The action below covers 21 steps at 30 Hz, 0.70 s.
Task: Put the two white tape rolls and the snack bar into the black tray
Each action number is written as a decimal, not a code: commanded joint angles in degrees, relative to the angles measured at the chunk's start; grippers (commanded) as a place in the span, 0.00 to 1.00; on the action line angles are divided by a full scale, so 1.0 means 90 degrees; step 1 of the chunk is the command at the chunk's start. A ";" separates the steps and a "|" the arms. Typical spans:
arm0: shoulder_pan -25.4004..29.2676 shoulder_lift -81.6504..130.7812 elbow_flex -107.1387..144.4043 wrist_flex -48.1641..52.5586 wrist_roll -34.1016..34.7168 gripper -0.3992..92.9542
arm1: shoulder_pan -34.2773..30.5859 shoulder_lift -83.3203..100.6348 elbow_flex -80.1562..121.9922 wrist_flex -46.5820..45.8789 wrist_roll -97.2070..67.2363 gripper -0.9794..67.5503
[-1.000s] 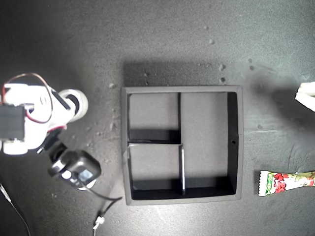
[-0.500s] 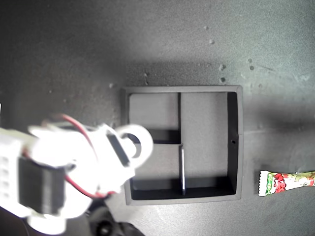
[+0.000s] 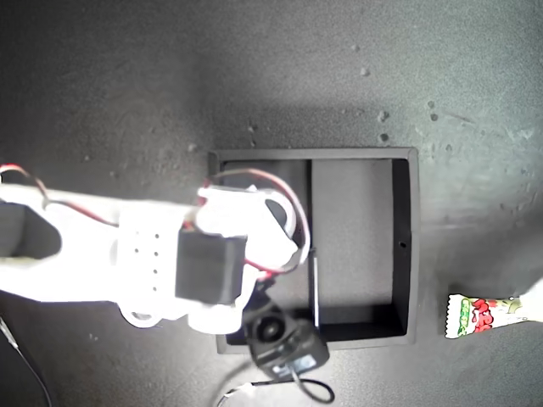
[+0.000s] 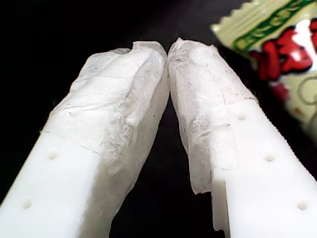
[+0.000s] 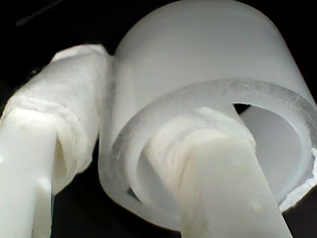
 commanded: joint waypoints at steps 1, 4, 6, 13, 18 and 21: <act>-0.0068 -0.0273 -0.0605 0.0107 -0.0010 0.01 | -0.0889 -0.0078 0.0420 -0.0684 0.1768 0.06; -0.0146 -0.0430 -0.0713 0.0107 -0.0039 0.04 | -0.1436 -0.0078 0.1318 -0.1523 0.2705 0.33; -0.0215 -0.0381 -0.0703 0.0107 -0.0039 0.09 | -0.1689 -0.0020 0.1855 -0.2031 0.3135 0.40; -0.0352 0.0605 -0.0361 0.0107 0.0068 0.15 | -0.2031 0.0000 0.2607 -0.2373 0.3730 0.49; -0.0381 0.2217 0.0342 0.0117 0.0166 0.14 | -0.1973 -0.0010 0.2969 -0.2441 0.3779 0.46; -0.0322 0.3516 0.1016 0.0117 0.0010 0.14 | -0.1875 -0.0068 0.3135 -0.2500 0.3750 0.40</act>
